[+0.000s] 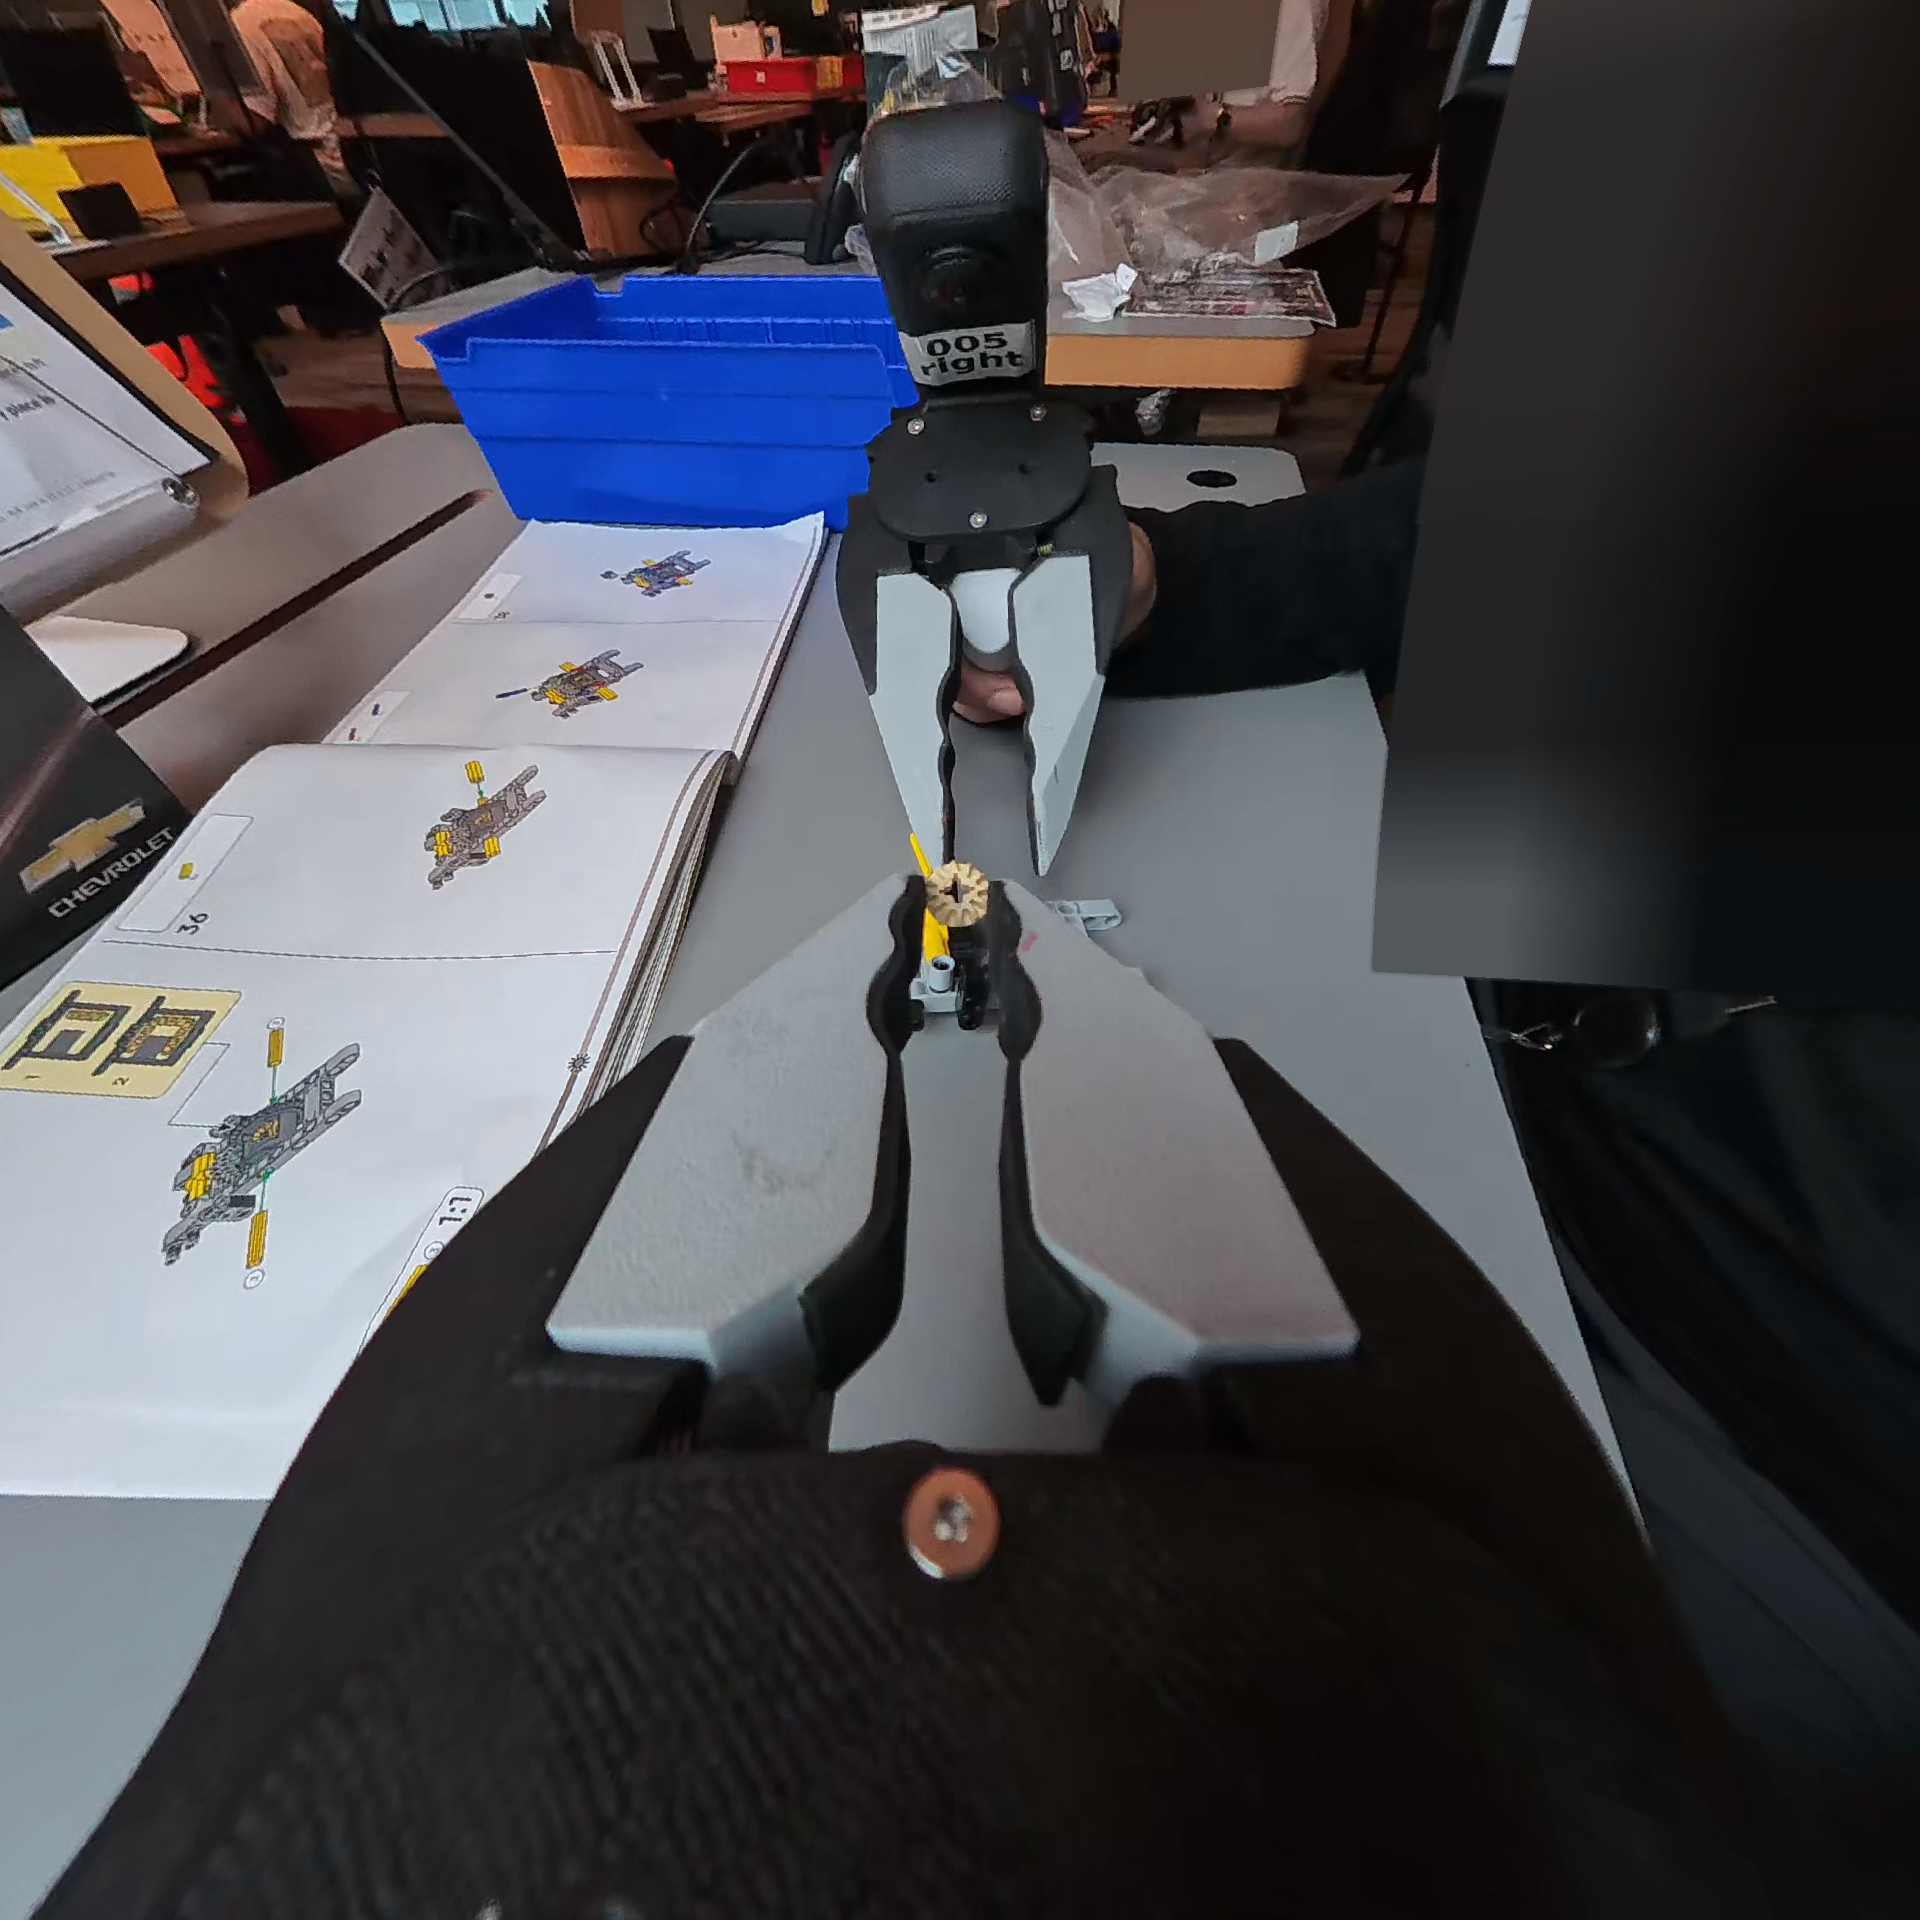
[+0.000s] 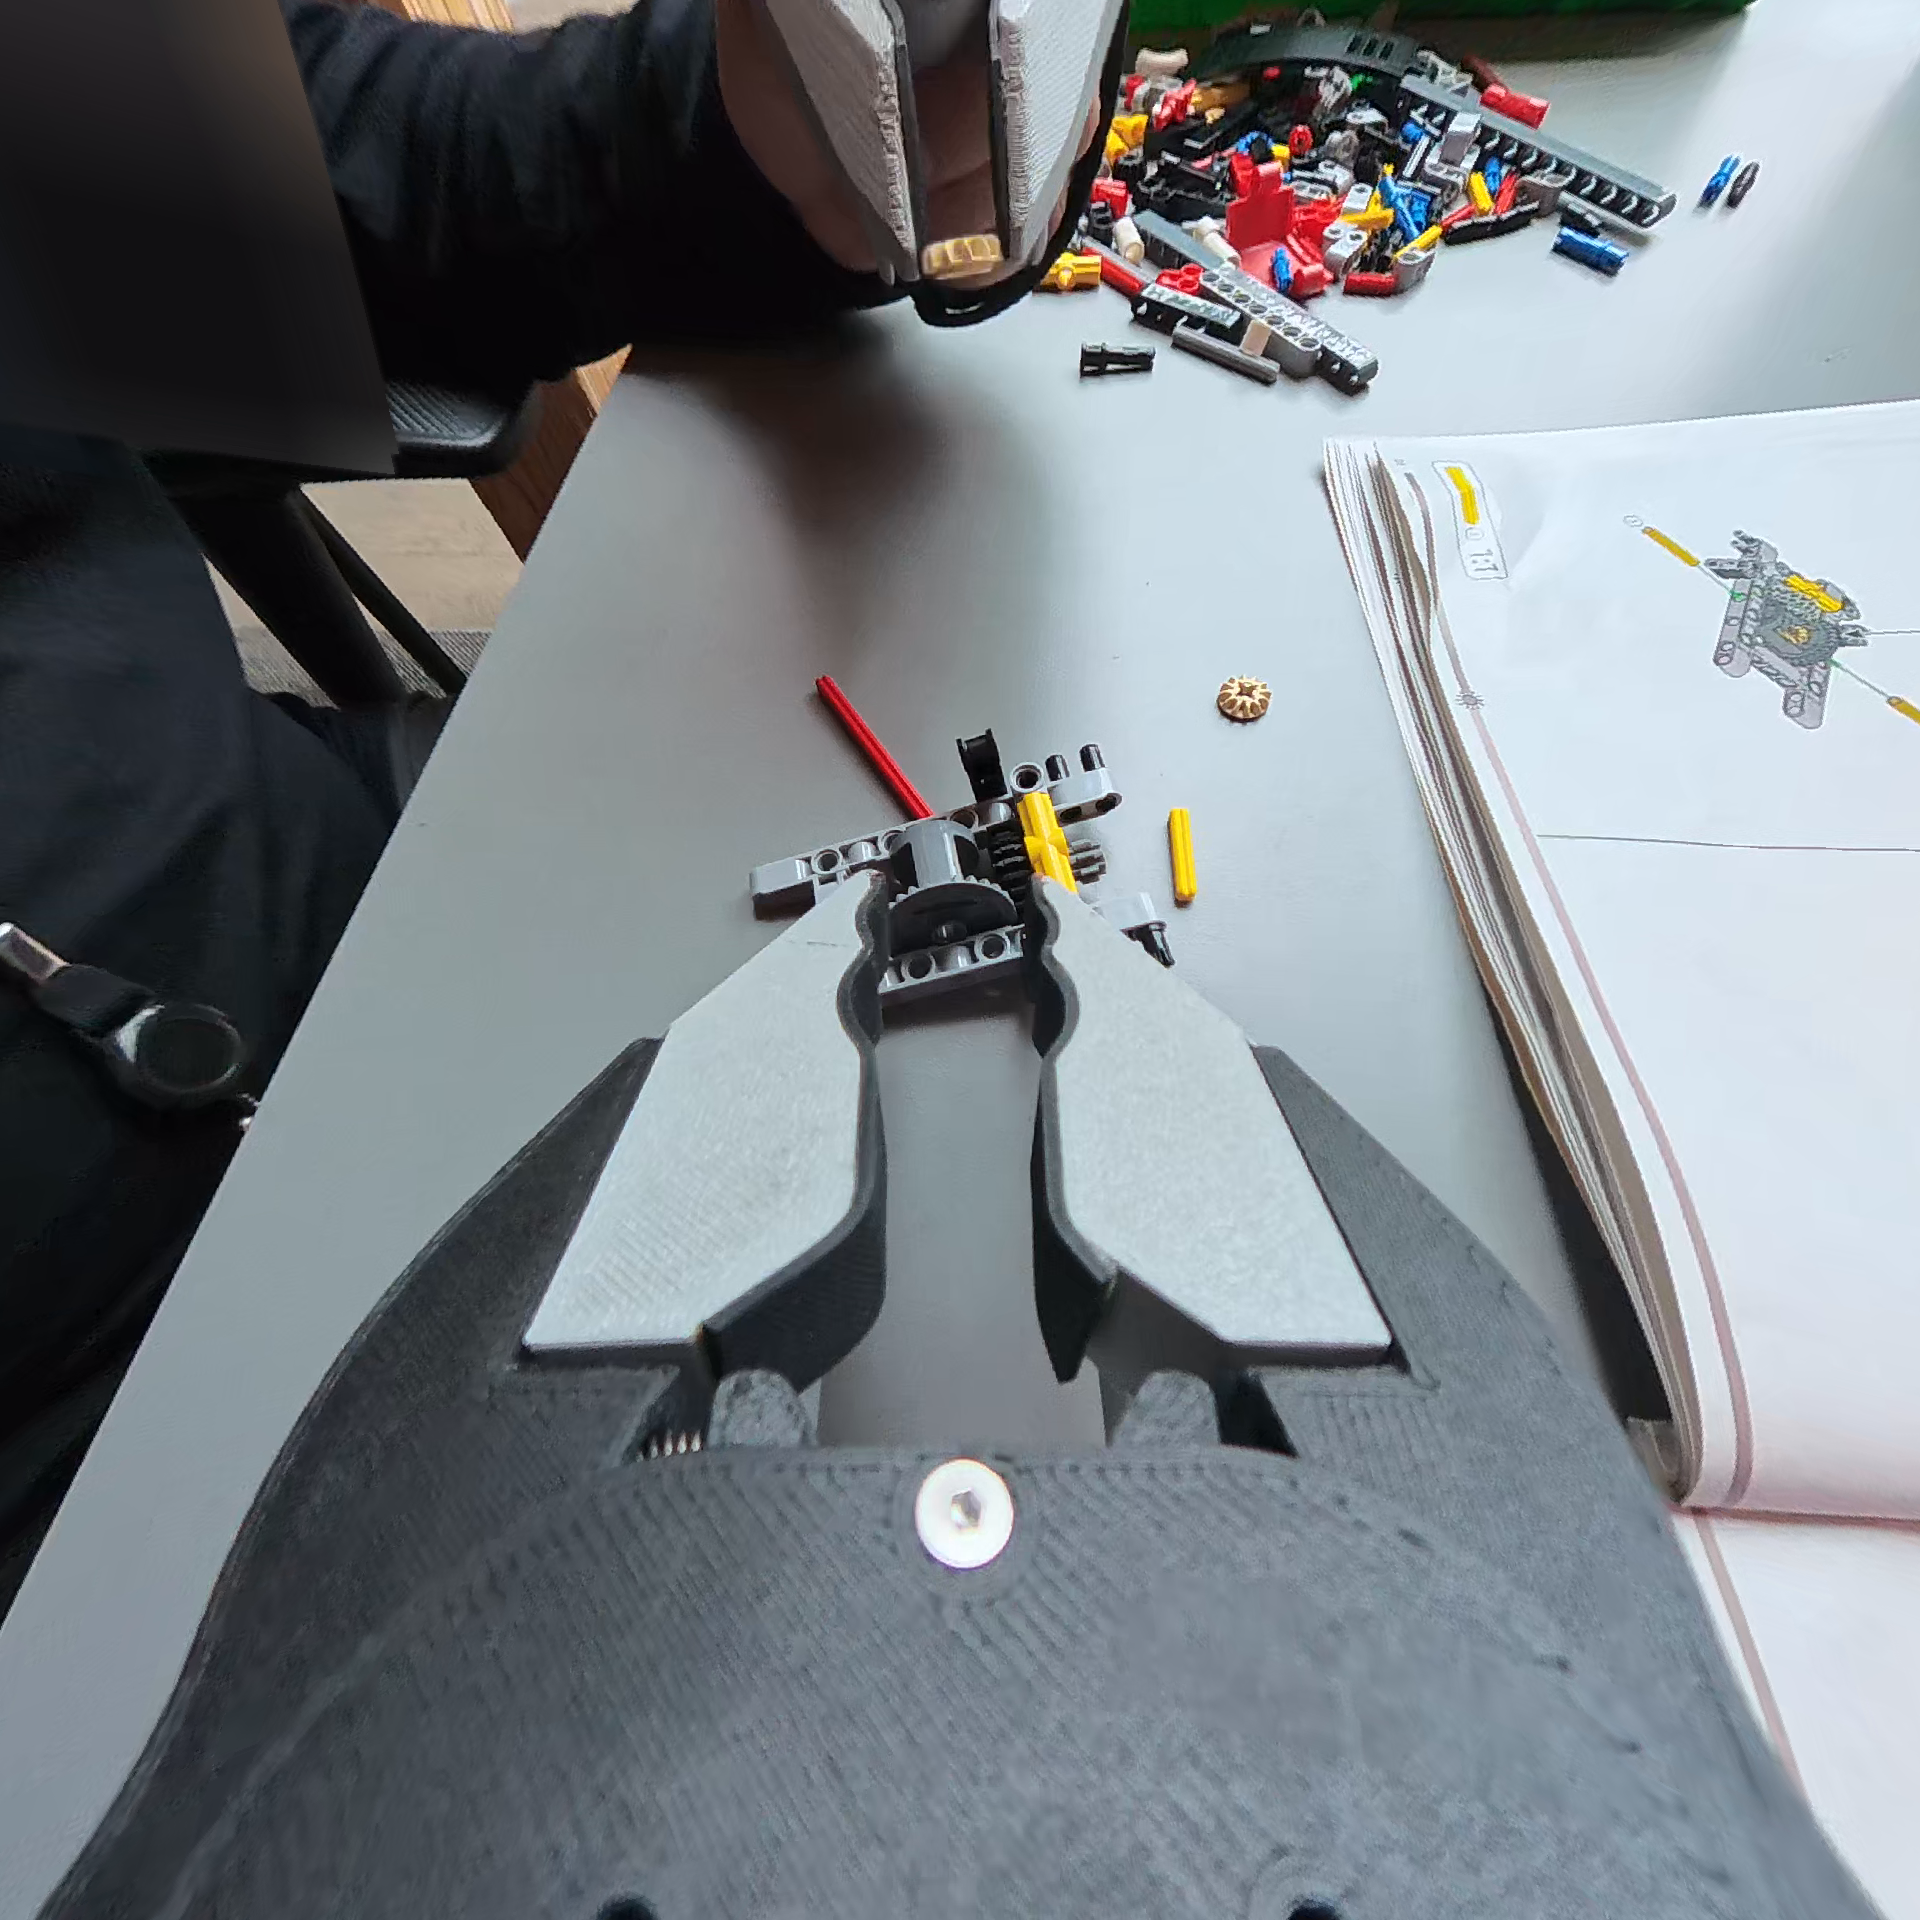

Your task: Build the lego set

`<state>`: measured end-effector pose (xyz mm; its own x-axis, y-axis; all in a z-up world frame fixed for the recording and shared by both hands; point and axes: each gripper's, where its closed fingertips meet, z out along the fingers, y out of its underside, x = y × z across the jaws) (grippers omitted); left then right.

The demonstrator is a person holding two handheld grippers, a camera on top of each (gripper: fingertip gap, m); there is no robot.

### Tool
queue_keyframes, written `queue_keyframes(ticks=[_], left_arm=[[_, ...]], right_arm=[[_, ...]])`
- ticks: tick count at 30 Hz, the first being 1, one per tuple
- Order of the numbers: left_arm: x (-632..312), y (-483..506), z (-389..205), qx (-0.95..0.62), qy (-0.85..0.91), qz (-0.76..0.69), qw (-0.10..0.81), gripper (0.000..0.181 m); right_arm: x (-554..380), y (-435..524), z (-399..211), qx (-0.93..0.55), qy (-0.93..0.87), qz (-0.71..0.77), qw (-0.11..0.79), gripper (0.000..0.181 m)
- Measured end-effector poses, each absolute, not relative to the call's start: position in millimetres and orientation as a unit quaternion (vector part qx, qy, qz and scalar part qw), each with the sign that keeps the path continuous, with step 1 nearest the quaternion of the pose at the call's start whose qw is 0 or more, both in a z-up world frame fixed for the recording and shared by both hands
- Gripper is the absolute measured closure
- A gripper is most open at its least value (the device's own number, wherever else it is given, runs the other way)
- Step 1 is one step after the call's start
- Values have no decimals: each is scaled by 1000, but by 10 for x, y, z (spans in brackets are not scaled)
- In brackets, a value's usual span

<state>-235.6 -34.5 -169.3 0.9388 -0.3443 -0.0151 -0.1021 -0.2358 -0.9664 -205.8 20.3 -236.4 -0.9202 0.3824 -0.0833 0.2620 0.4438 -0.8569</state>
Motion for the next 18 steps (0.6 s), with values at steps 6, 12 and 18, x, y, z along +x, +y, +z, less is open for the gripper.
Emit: queue_keyframes(ticks=[6,12,18], left_arm=[[-2381,-346,-1685,-778,142,-92,605,173],[-2400,-347,-1666,-775,150,-67,611,173],[-2374,-332,-1649,-768,164,-49,617,173]], right_arm=[[-2058,234,-2339,-193,-842,501,54,159],[-2062,249,-2301,-192,-835,512,53,158],[-2107,251,-2219,-194,-823,529,69,159]])
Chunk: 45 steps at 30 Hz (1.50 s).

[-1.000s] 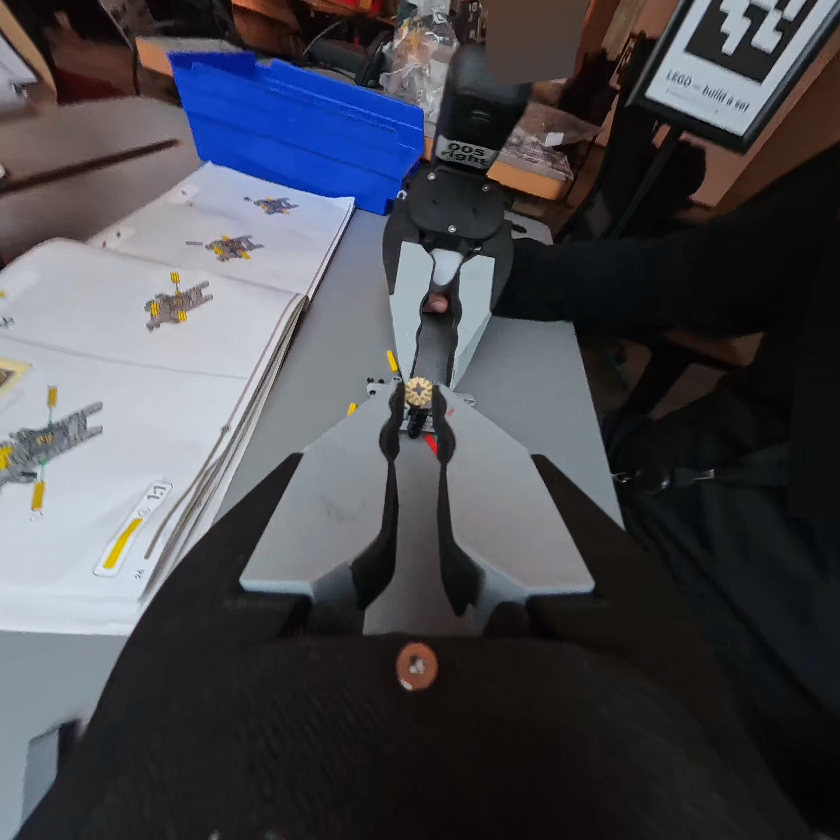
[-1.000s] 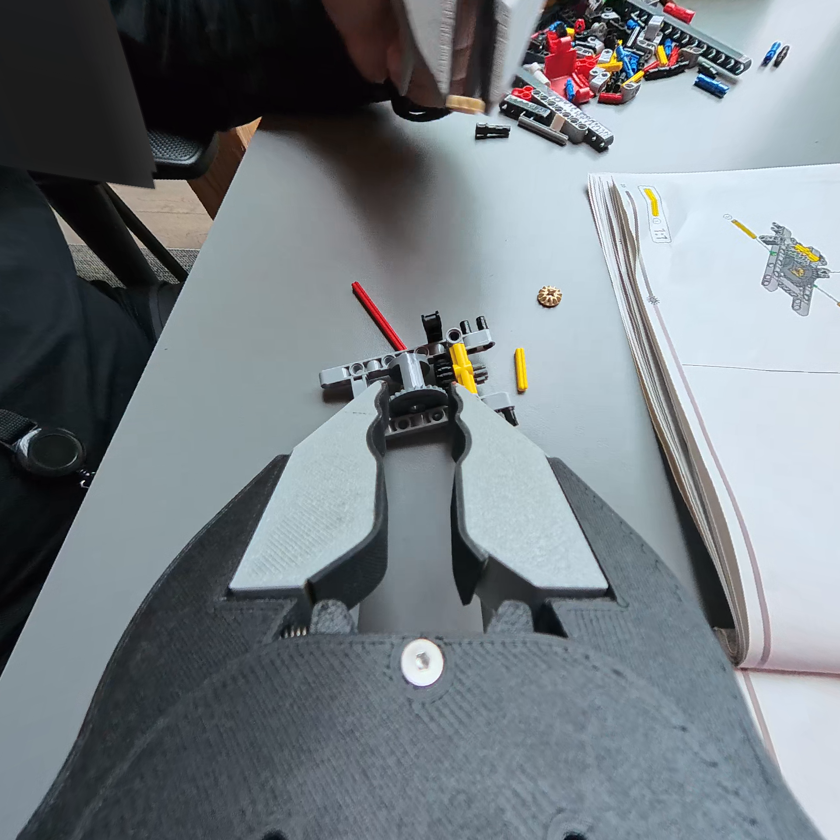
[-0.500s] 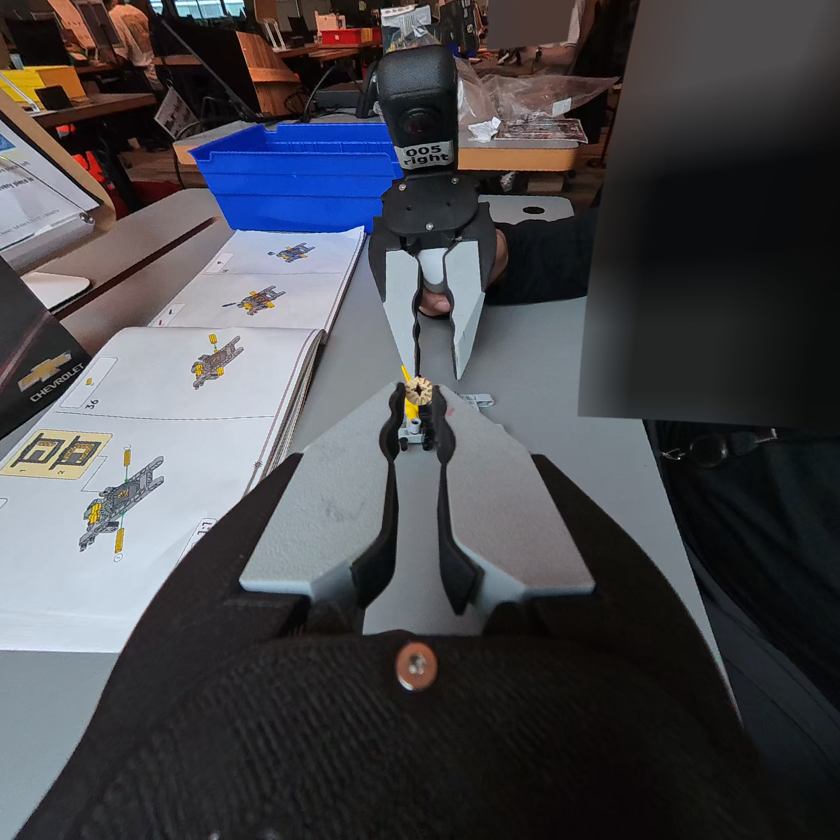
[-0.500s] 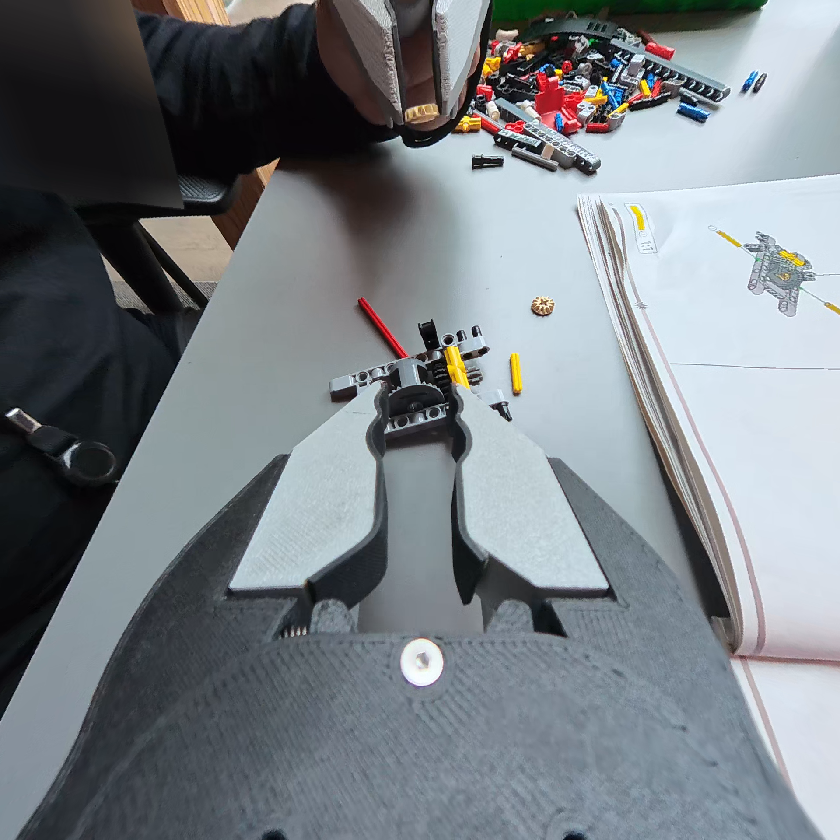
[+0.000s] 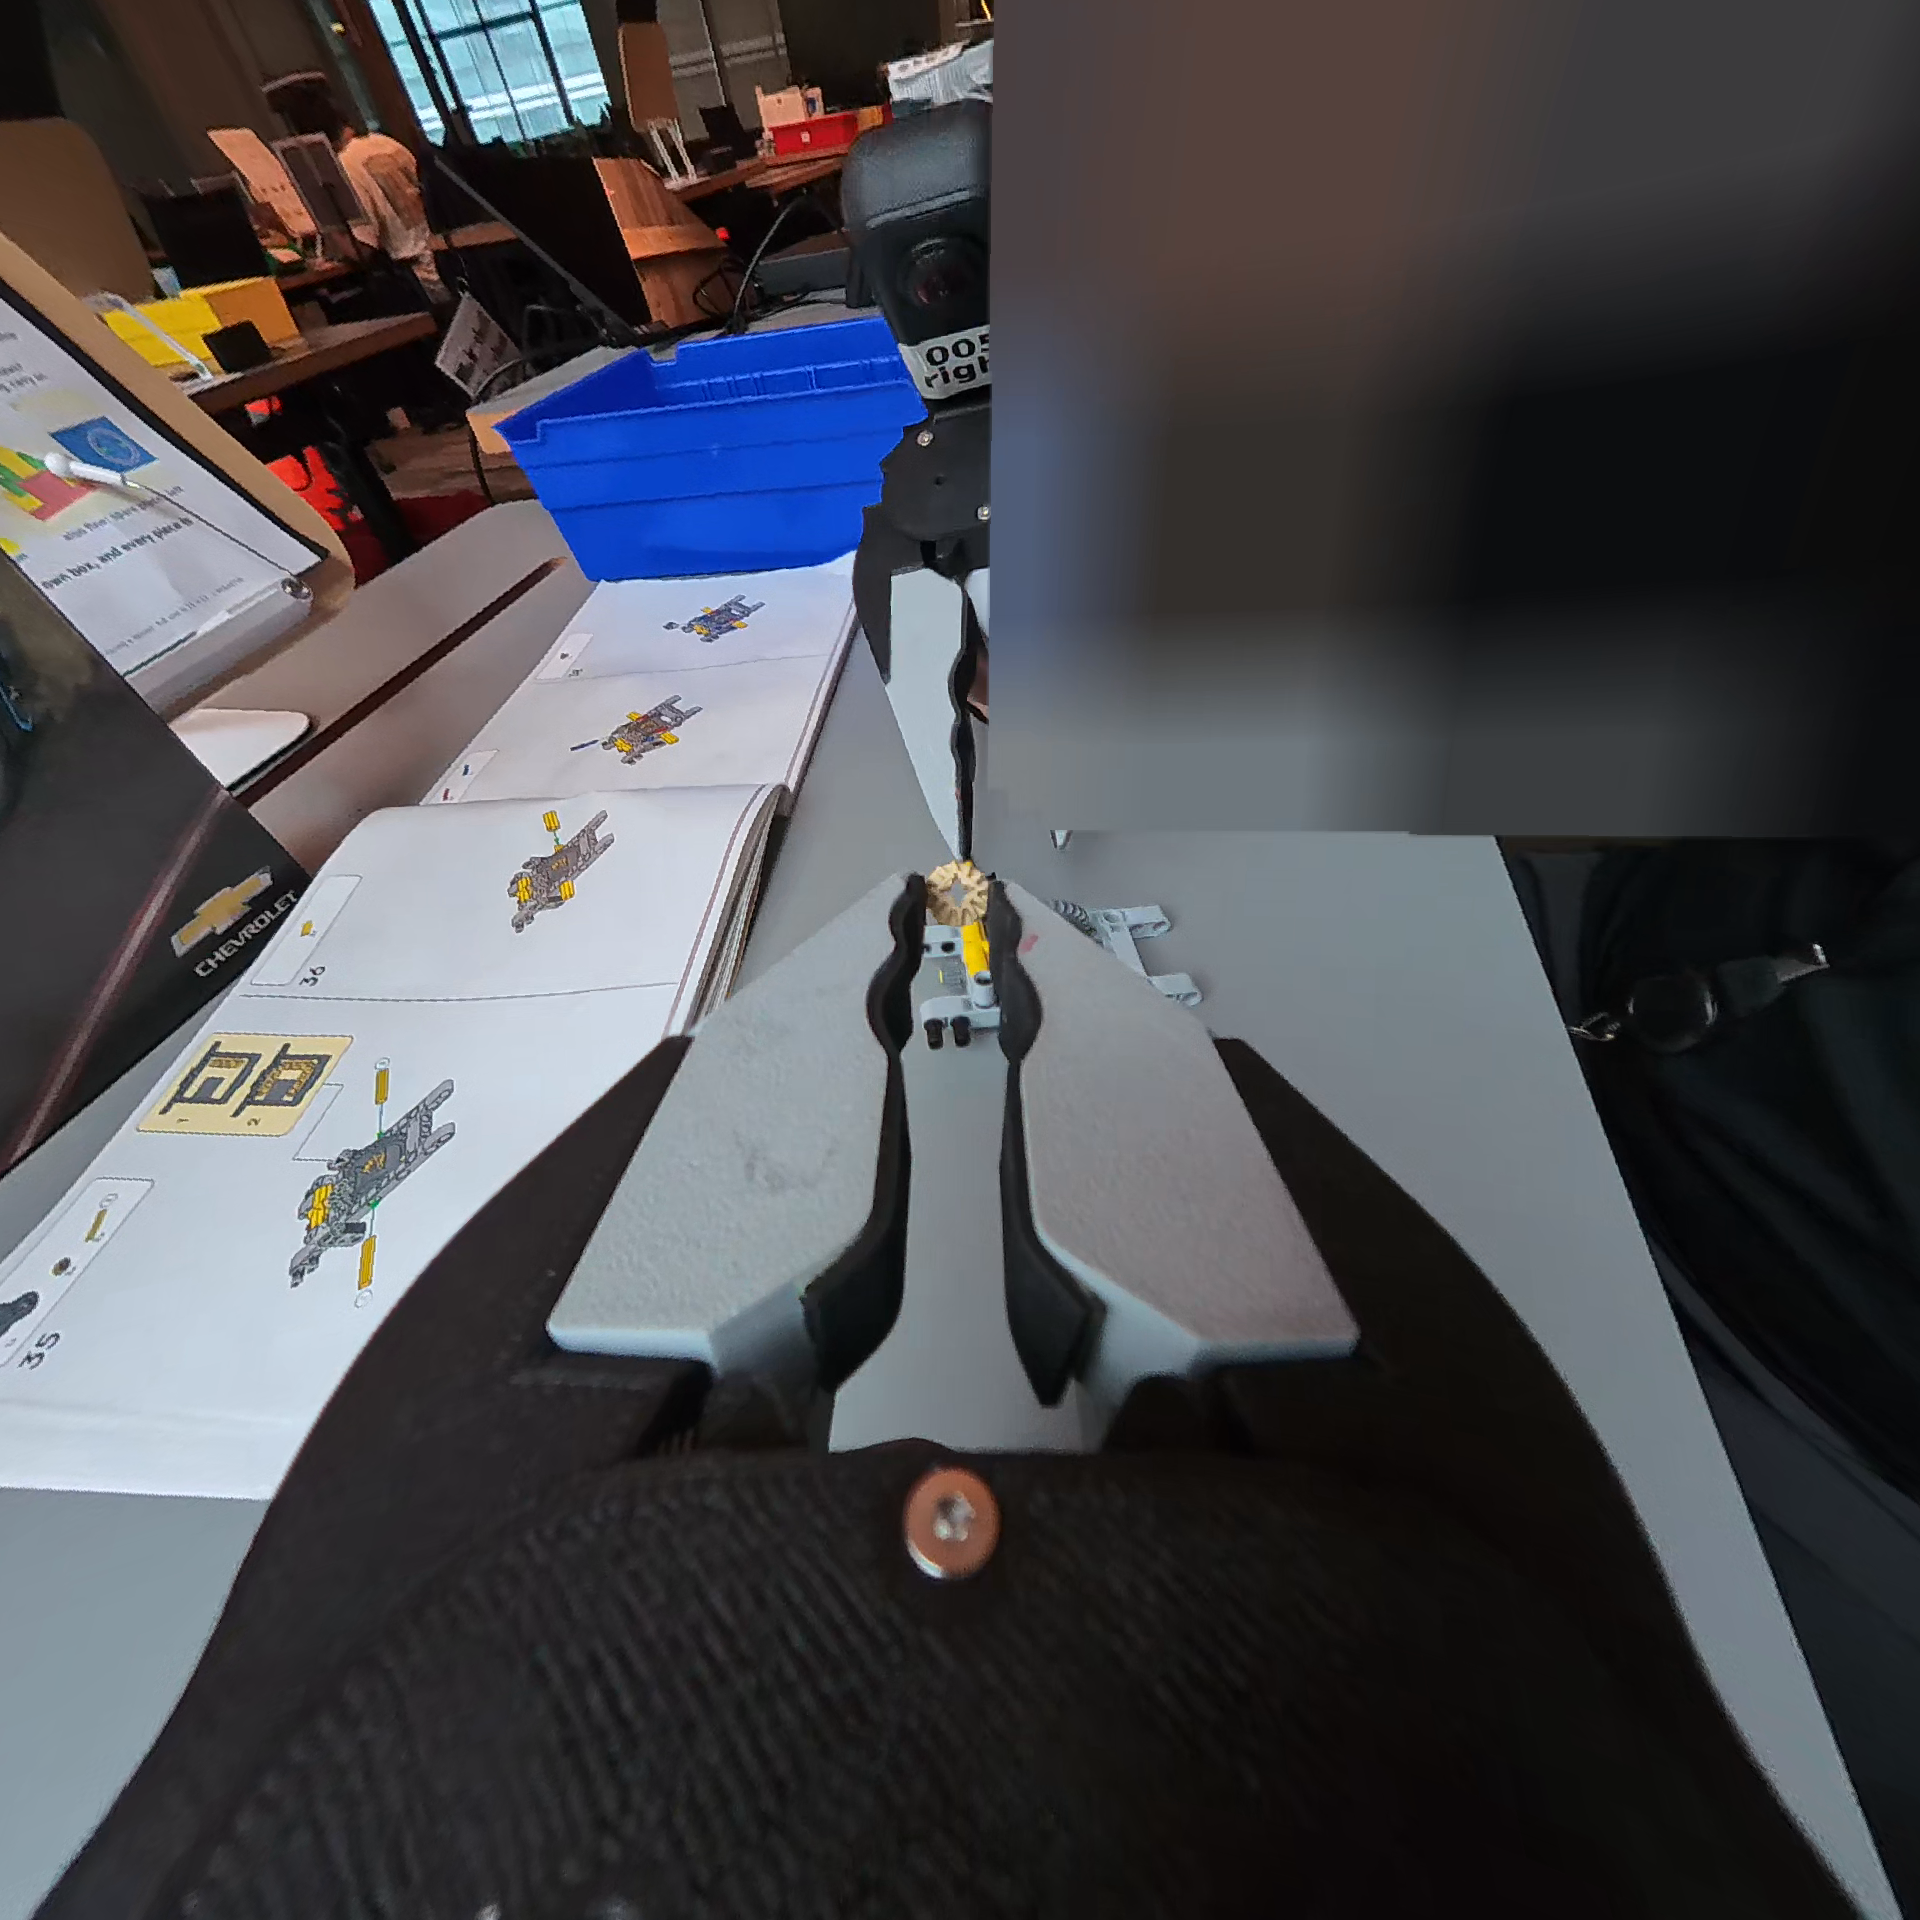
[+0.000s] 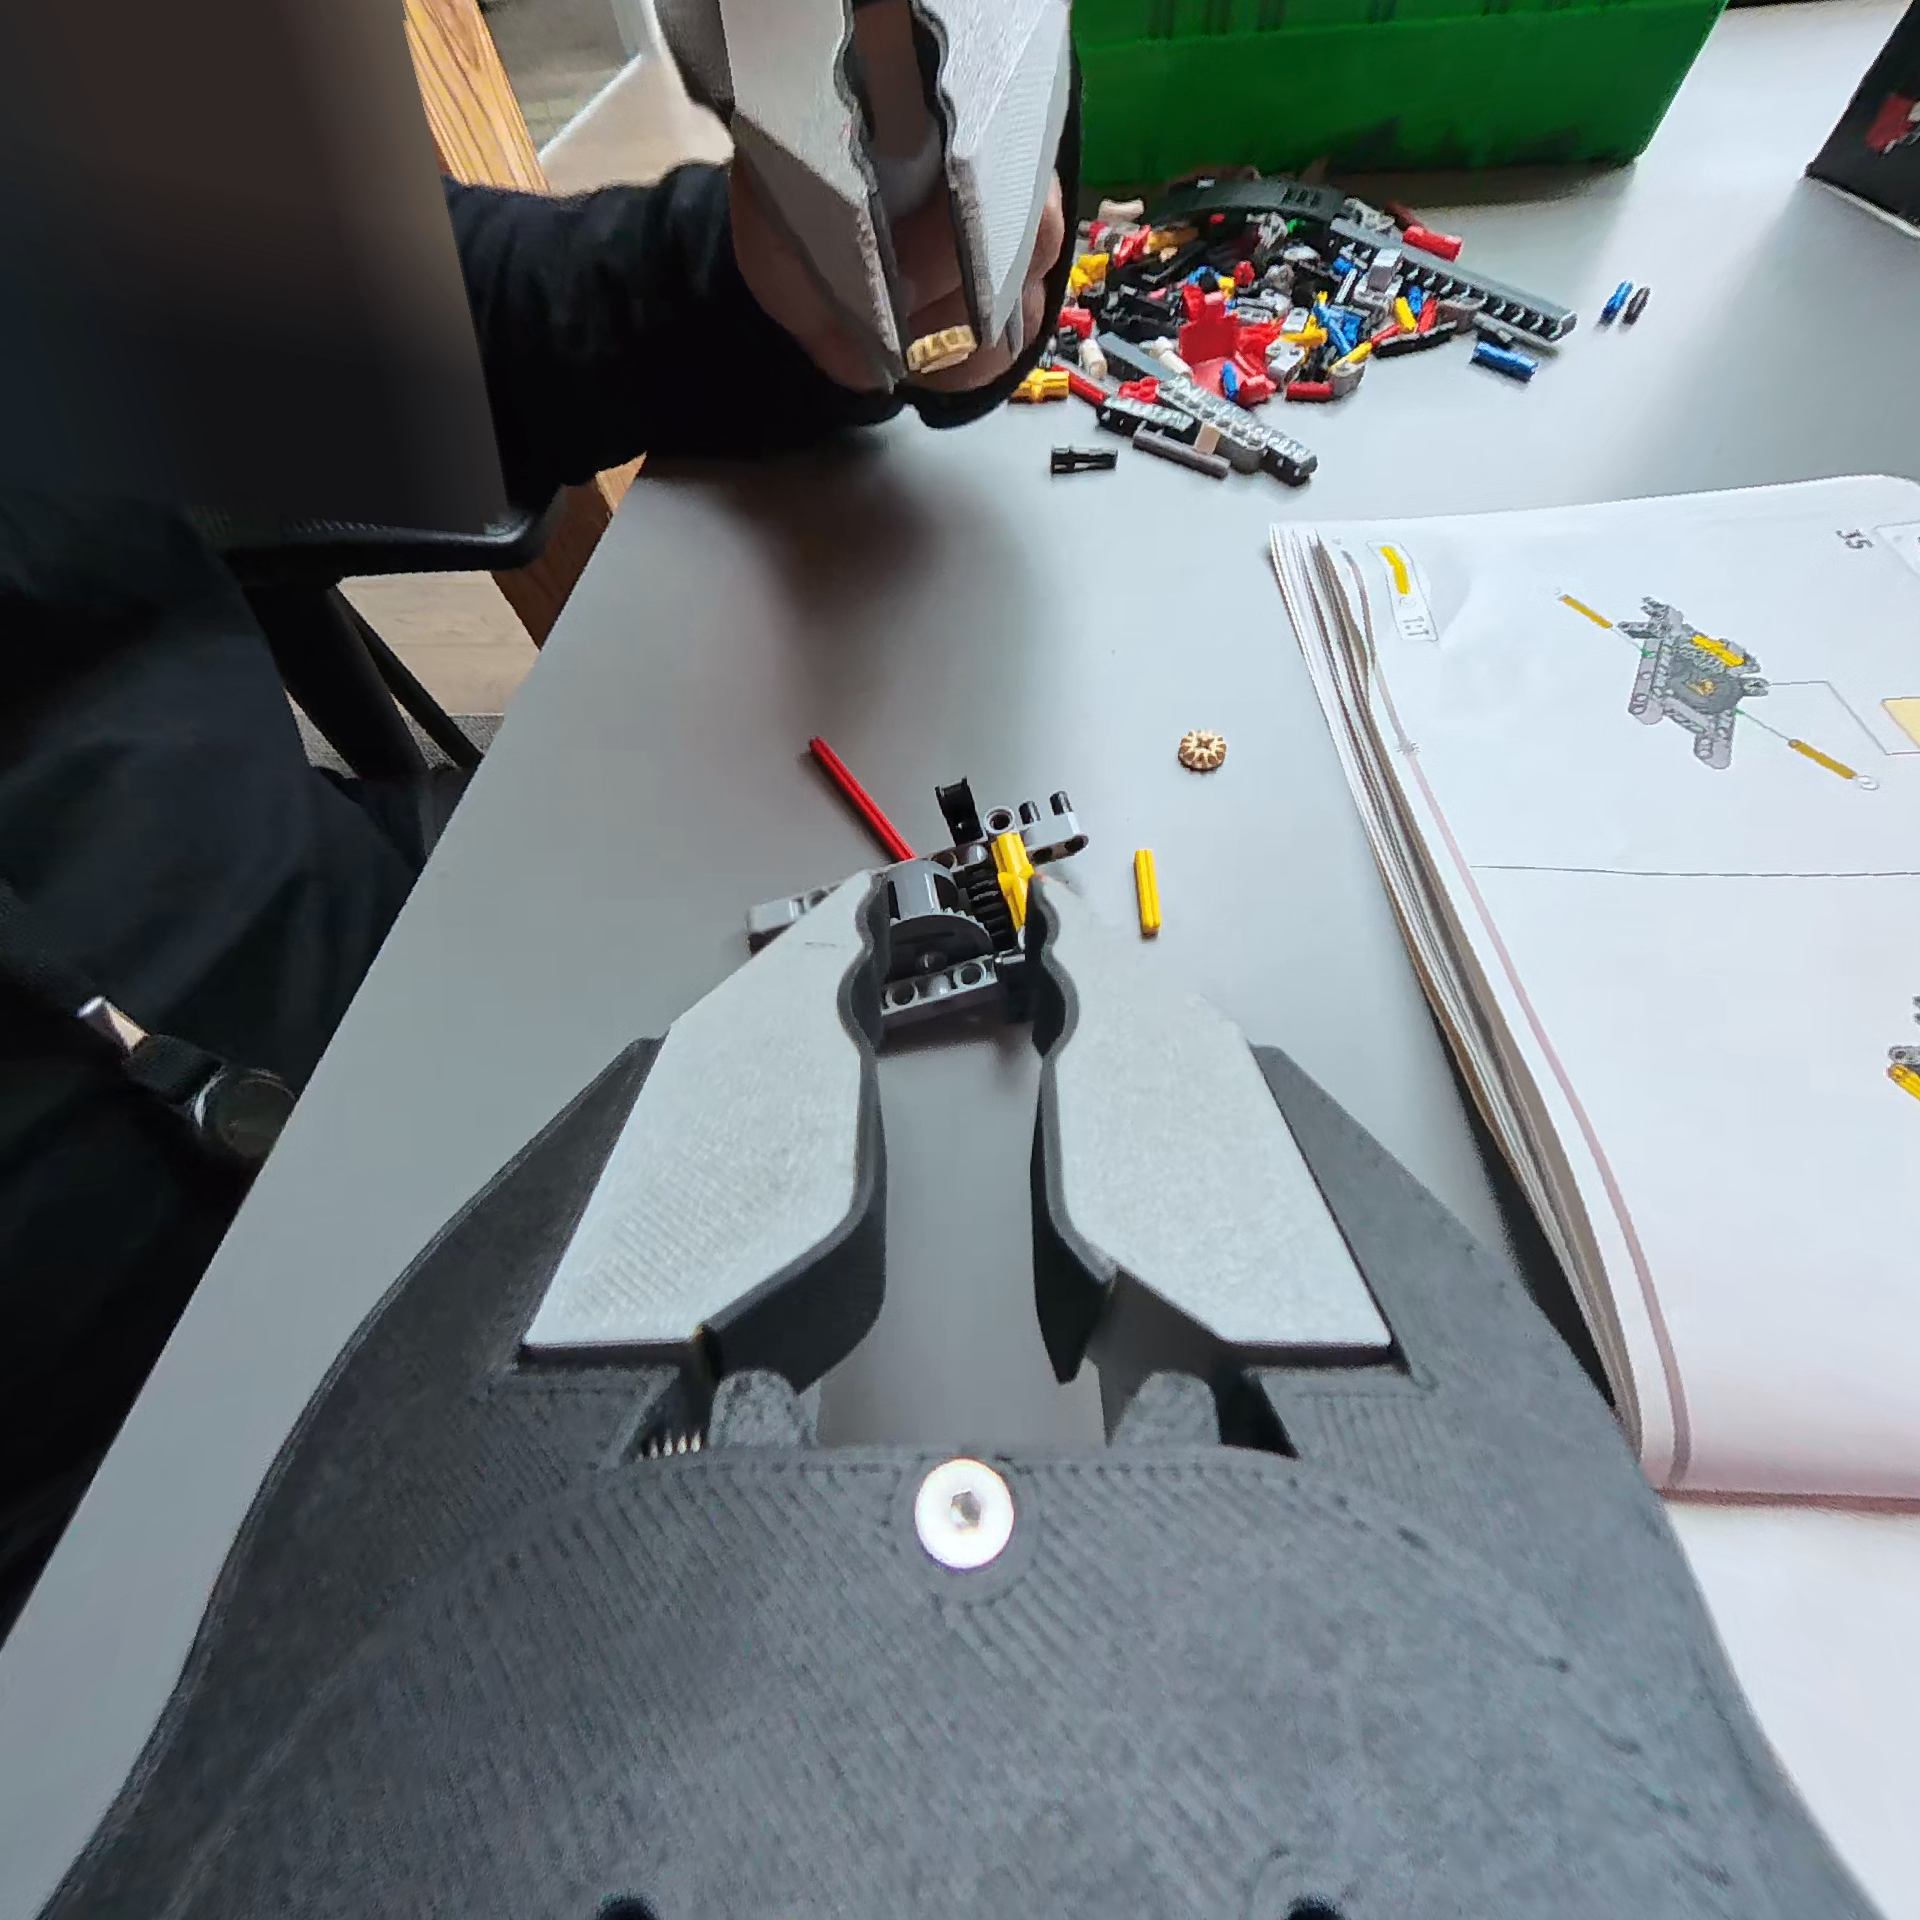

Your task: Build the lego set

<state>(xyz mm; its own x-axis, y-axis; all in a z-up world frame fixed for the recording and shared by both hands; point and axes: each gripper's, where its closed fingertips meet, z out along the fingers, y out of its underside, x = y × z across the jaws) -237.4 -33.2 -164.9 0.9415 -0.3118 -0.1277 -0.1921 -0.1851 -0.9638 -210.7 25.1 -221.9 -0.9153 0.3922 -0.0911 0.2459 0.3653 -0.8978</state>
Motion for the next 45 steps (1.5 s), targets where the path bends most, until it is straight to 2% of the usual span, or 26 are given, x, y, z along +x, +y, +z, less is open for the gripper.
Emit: queue_keyframes(ticks=[10,21,29,39,45], left_arm=[[-2246,-120,-1593,-753,154,-25,639,173],[-2018,82,-1498,-731,165,-34,661,173],[-1910,103,-1477,-721,176,-37,669,173],[-1859,138,-1340,-695,174,-34,697,173],[-1860,135,-1345,-691,175,-33,701,173]], right_arm=[[-2242,256,-1892,-226,-767,593,93,160],[-2028,53,-1635,-204,-715,668,-4,164],[-1945,62,-1463,-222,-647,719,-126,167],[-1862,-1,-1366,-205,-610,738,-200,165],[-1862,-25,-1353,-207,-601,742,-213,169]])
